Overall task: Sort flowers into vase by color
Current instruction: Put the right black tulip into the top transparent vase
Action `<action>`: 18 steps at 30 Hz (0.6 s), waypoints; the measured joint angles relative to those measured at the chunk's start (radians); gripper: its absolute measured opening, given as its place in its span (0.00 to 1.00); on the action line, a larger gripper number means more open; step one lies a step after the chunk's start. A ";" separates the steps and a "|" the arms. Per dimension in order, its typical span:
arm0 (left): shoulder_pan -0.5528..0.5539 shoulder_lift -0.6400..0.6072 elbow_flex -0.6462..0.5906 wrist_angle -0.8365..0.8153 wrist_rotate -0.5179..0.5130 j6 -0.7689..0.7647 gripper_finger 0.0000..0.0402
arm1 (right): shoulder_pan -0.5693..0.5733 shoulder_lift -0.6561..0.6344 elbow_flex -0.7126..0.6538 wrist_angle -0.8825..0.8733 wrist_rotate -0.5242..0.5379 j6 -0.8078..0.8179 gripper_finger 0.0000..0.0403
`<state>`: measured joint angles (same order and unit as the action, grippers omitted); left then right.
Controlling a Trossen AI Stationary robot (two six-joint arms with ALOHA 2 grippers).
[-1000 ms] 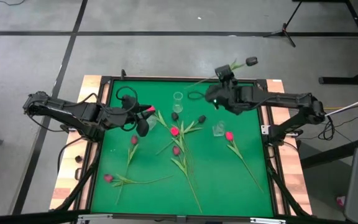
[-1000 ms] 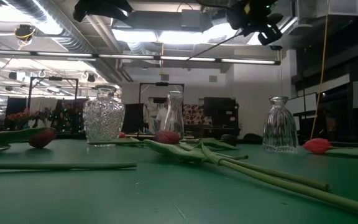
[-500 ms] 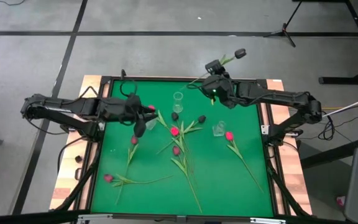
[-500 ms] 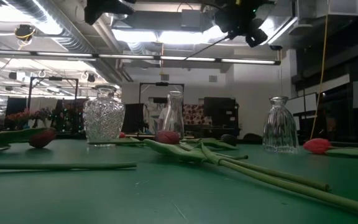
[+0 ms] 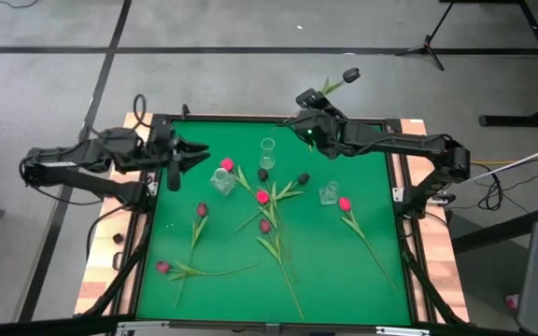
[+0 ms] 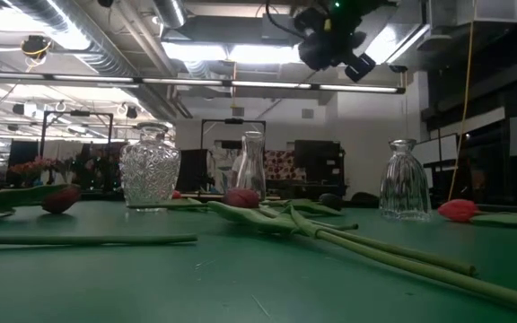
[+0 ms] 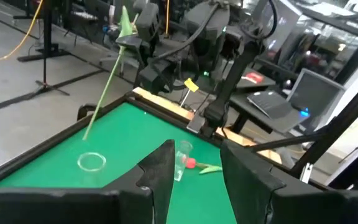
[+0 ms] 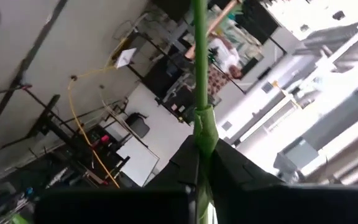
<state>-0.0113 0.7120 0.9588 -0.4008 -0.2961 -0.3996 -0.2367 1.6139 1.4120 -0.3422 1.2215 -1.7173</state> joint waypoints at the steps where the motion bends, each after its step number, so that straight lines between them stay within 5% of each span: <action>1: 0.000 -0.009 0.000 -0.007 0.000 0.000 0.32 | 0.000 -0.001 0.000 0.035 -0.001 -0.023 0.03; 6: 0.000 -0.027 0.000 -0.024 0.000 0.017 0.32 | 0.002 -0.003 0.000 0.159 -0.011 -0.097 0.04; 18: 0.000 -0.025 0.000 -0.040 -0.001 0.009 0.32 | 0.002 -0.002 0.000 0.013 -0.011 -0.102 0.03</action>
<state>-0.0113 0.6868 0.9588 -0.4412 -0.2974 -0.3904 -0.2352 1.6120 1.4124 -0.3289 1.2110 -1.8194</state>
